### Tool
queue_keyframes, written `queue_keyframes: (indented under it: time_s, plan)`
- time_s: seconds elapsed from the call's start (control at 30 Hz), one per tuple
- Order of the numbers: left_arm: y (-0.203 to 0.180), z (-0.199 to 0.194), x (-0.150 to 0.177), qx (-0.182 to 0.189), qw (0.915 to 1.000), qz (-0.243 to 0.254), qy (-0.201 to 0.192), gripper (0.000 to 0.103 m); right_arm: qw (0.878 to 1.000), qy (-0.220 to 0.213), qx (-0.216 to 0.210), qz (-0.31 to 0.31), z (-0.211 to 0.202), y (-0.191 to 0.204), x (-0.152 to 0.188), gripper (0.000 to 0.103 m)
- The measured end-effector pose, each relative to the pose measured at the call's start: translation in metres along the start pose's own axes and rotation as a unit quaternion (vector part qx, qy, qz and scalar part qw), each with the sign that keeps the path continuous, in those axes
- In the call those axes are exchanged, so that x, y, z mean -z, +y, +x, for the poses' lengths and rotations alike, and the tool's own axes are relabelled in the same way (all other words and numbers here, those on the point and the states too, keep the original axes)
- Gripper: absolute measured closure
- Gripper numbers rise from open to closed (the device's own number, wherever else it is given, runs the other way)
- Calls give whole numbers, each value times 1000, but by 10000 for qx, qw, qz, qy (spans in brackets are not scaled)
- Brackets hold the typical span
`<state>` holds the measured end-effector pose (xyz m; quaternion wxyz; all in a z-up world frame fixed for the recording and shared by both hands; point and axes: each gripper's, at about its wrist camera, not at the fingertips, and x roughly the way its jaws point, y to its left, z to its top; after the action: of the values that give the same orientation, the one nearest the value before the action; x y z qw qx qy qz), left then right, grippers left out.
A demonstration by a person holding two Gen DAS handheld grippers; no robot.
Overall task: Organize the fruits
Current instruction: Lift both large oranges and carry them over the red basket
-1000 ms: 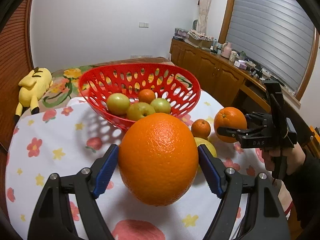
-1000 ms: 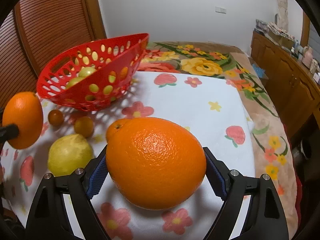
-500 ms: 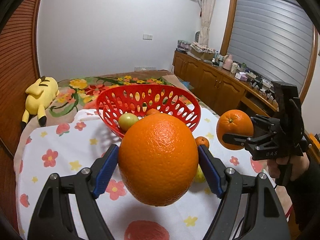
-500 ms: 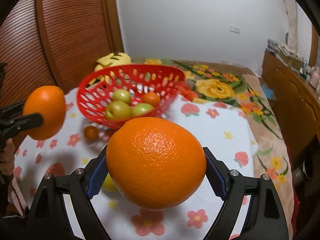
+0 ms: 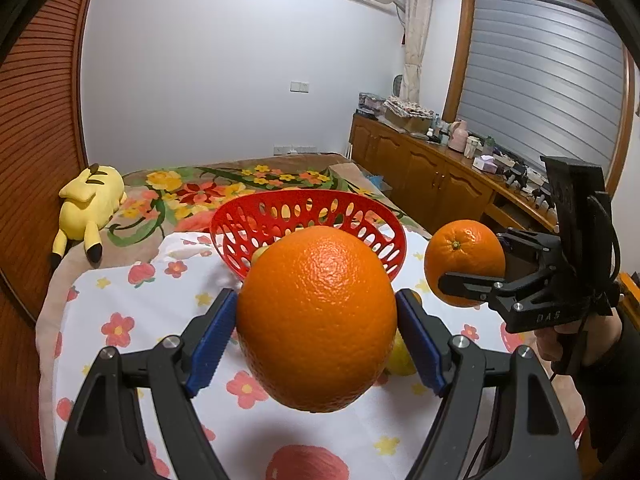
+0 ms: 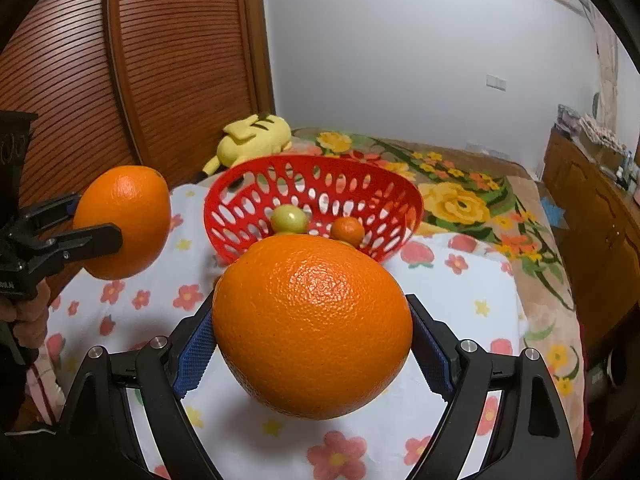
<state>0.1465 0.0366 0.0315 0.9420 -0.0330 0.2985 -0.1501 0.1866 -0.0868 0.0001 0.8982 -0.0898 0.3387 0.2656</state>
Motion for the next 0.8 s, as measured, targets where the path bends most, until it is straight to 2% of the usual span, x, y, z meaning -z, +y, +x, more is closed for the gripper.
queue_keyframes:
  time_s: [0.33,0.8]
  plan:
    - [15,16,-16,31,10000,-80,36,24,10000,64,-68,24,23,-5,-26,15]
    - [46,50,-45,-51,9996,-243,155,24,9986,470,-154,-190,93,-22,-66,15]
